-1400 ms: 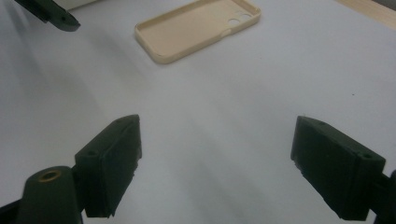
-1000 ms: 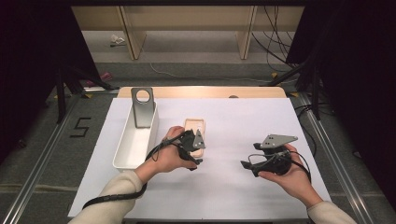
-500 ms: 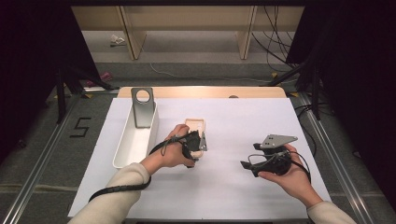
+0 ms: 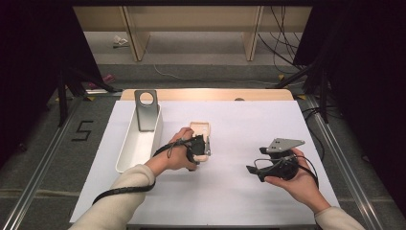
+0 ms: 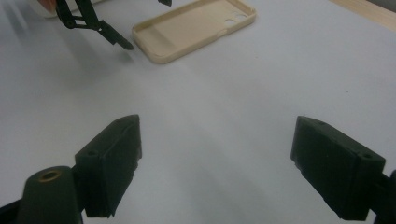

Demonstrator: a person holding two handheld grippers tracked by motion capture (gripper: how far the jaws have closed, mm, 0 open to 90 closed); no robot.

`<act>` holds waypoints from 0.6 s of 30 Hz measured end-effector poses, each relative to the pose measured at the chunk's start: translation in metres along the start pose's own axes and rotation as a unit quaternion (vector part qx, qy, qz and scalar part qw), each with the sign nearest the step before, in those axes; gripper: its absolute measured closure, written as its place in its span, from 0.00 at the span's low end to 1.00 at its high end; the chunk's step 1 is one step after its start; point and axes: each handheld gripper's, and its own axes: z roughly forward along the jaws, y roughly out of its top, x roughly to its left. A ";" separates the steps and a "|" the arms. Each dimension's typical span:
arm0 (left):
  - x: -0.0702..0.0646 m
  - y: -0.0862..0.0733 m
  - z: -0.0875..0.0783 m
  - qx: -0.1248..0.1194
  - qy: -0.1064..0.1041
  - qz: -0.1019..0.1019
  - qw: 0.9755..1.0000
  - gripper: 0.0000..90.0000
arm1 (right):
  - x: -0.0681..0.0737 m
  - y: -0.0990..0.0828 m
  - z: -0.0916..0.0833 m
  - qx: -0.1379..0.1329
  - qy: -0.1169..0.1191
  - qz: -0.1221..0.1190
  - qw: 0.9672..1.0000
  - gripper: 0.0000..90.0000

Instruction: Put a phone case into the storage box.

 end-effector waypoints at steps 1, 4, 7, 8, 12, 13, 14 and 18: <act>0.001 0.000 0.000 0.000 0.001 0.003 1.000 0.28 | 0.000 0.000 0.000 0.000 0.000 0.000 1.000 0.19; 0.002 0.000 0.002 0.008 0.001 0.005 1.000 0.29 | 0.000 0.000 0.000 -0.001 0.000 0.000 1.000 0.19; 0.002 -0.001 0.005 0.016 0.002 0.009 1.000 0.29 | 0.000 0.000 0.000 0.000 0.001 0.000 1.000 0.19; 0.002 -0.001 0.006 0.017 0.001 0.005 1.000 0.29 | 0.000 0.000 0.000 0.000 0.001 0.000 1.000 0.19; 0.003 -0.002 0.009 0.027 0.003 0.015 1.000 0.30 | 0.000 0.000 0.000 0.001 0.001 0.000 1.000 0.19; 0.003 -0.002 0.010 0.028 0.005 0.016 0.999 0.30 | 0.000 0.000 0.000 0.001 0.001 0.000 1.000 0.19; 0.003 -0.002 0.011 0.030 0.004 0.014 0.999 0.30 | 0.000 0.000 0.000 0.000 0.000 0.000 1.000 0.19; 0.003 -0.004 0.013 0.035 0.005 0.015 0.999 0.31 | 0.000 0.000 0.000 0.001 0.001 0.000 1.000 0.19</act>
